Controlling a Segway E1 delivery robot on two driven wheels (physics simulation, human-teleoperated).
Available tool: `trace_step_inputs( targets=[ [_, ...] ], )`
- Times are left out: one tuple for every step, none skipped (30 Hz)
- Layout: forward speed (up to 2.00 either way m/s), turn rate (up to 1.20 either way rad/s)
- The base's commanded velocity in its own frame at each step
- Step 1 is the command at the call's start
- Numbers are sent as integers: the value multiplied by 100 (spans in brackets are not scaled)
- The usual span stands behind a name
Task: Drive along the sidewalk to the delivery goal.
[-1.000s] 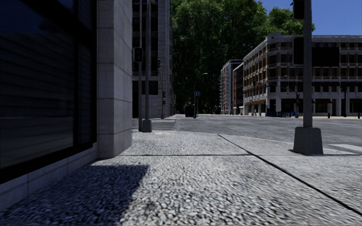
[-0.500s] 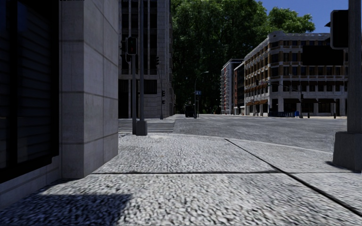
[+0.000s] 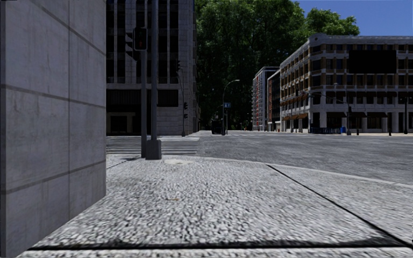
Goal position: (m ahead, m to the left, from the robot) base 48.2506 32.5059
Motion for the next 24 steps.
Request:
trace_step_inputs(
  targets=[
    [197, 0],
    [197, 0],
    [197, 0],
    [197, 0],
    [197, 0],
    [197, 0],
    [197, 0],
    [197, 3],
    [197, 6],
    [197, 8],
    [197, 8],
    [197, 14],
    [197, 19],
    [197, 27],
    [197, 31],
    [197, 31],
    [197, 32],
    [197, 33],
    [197, 39],
    [197, 39],
    [197, 45],
    [197, 47],
    [197, 48],
    [197, 52]
  ],
)
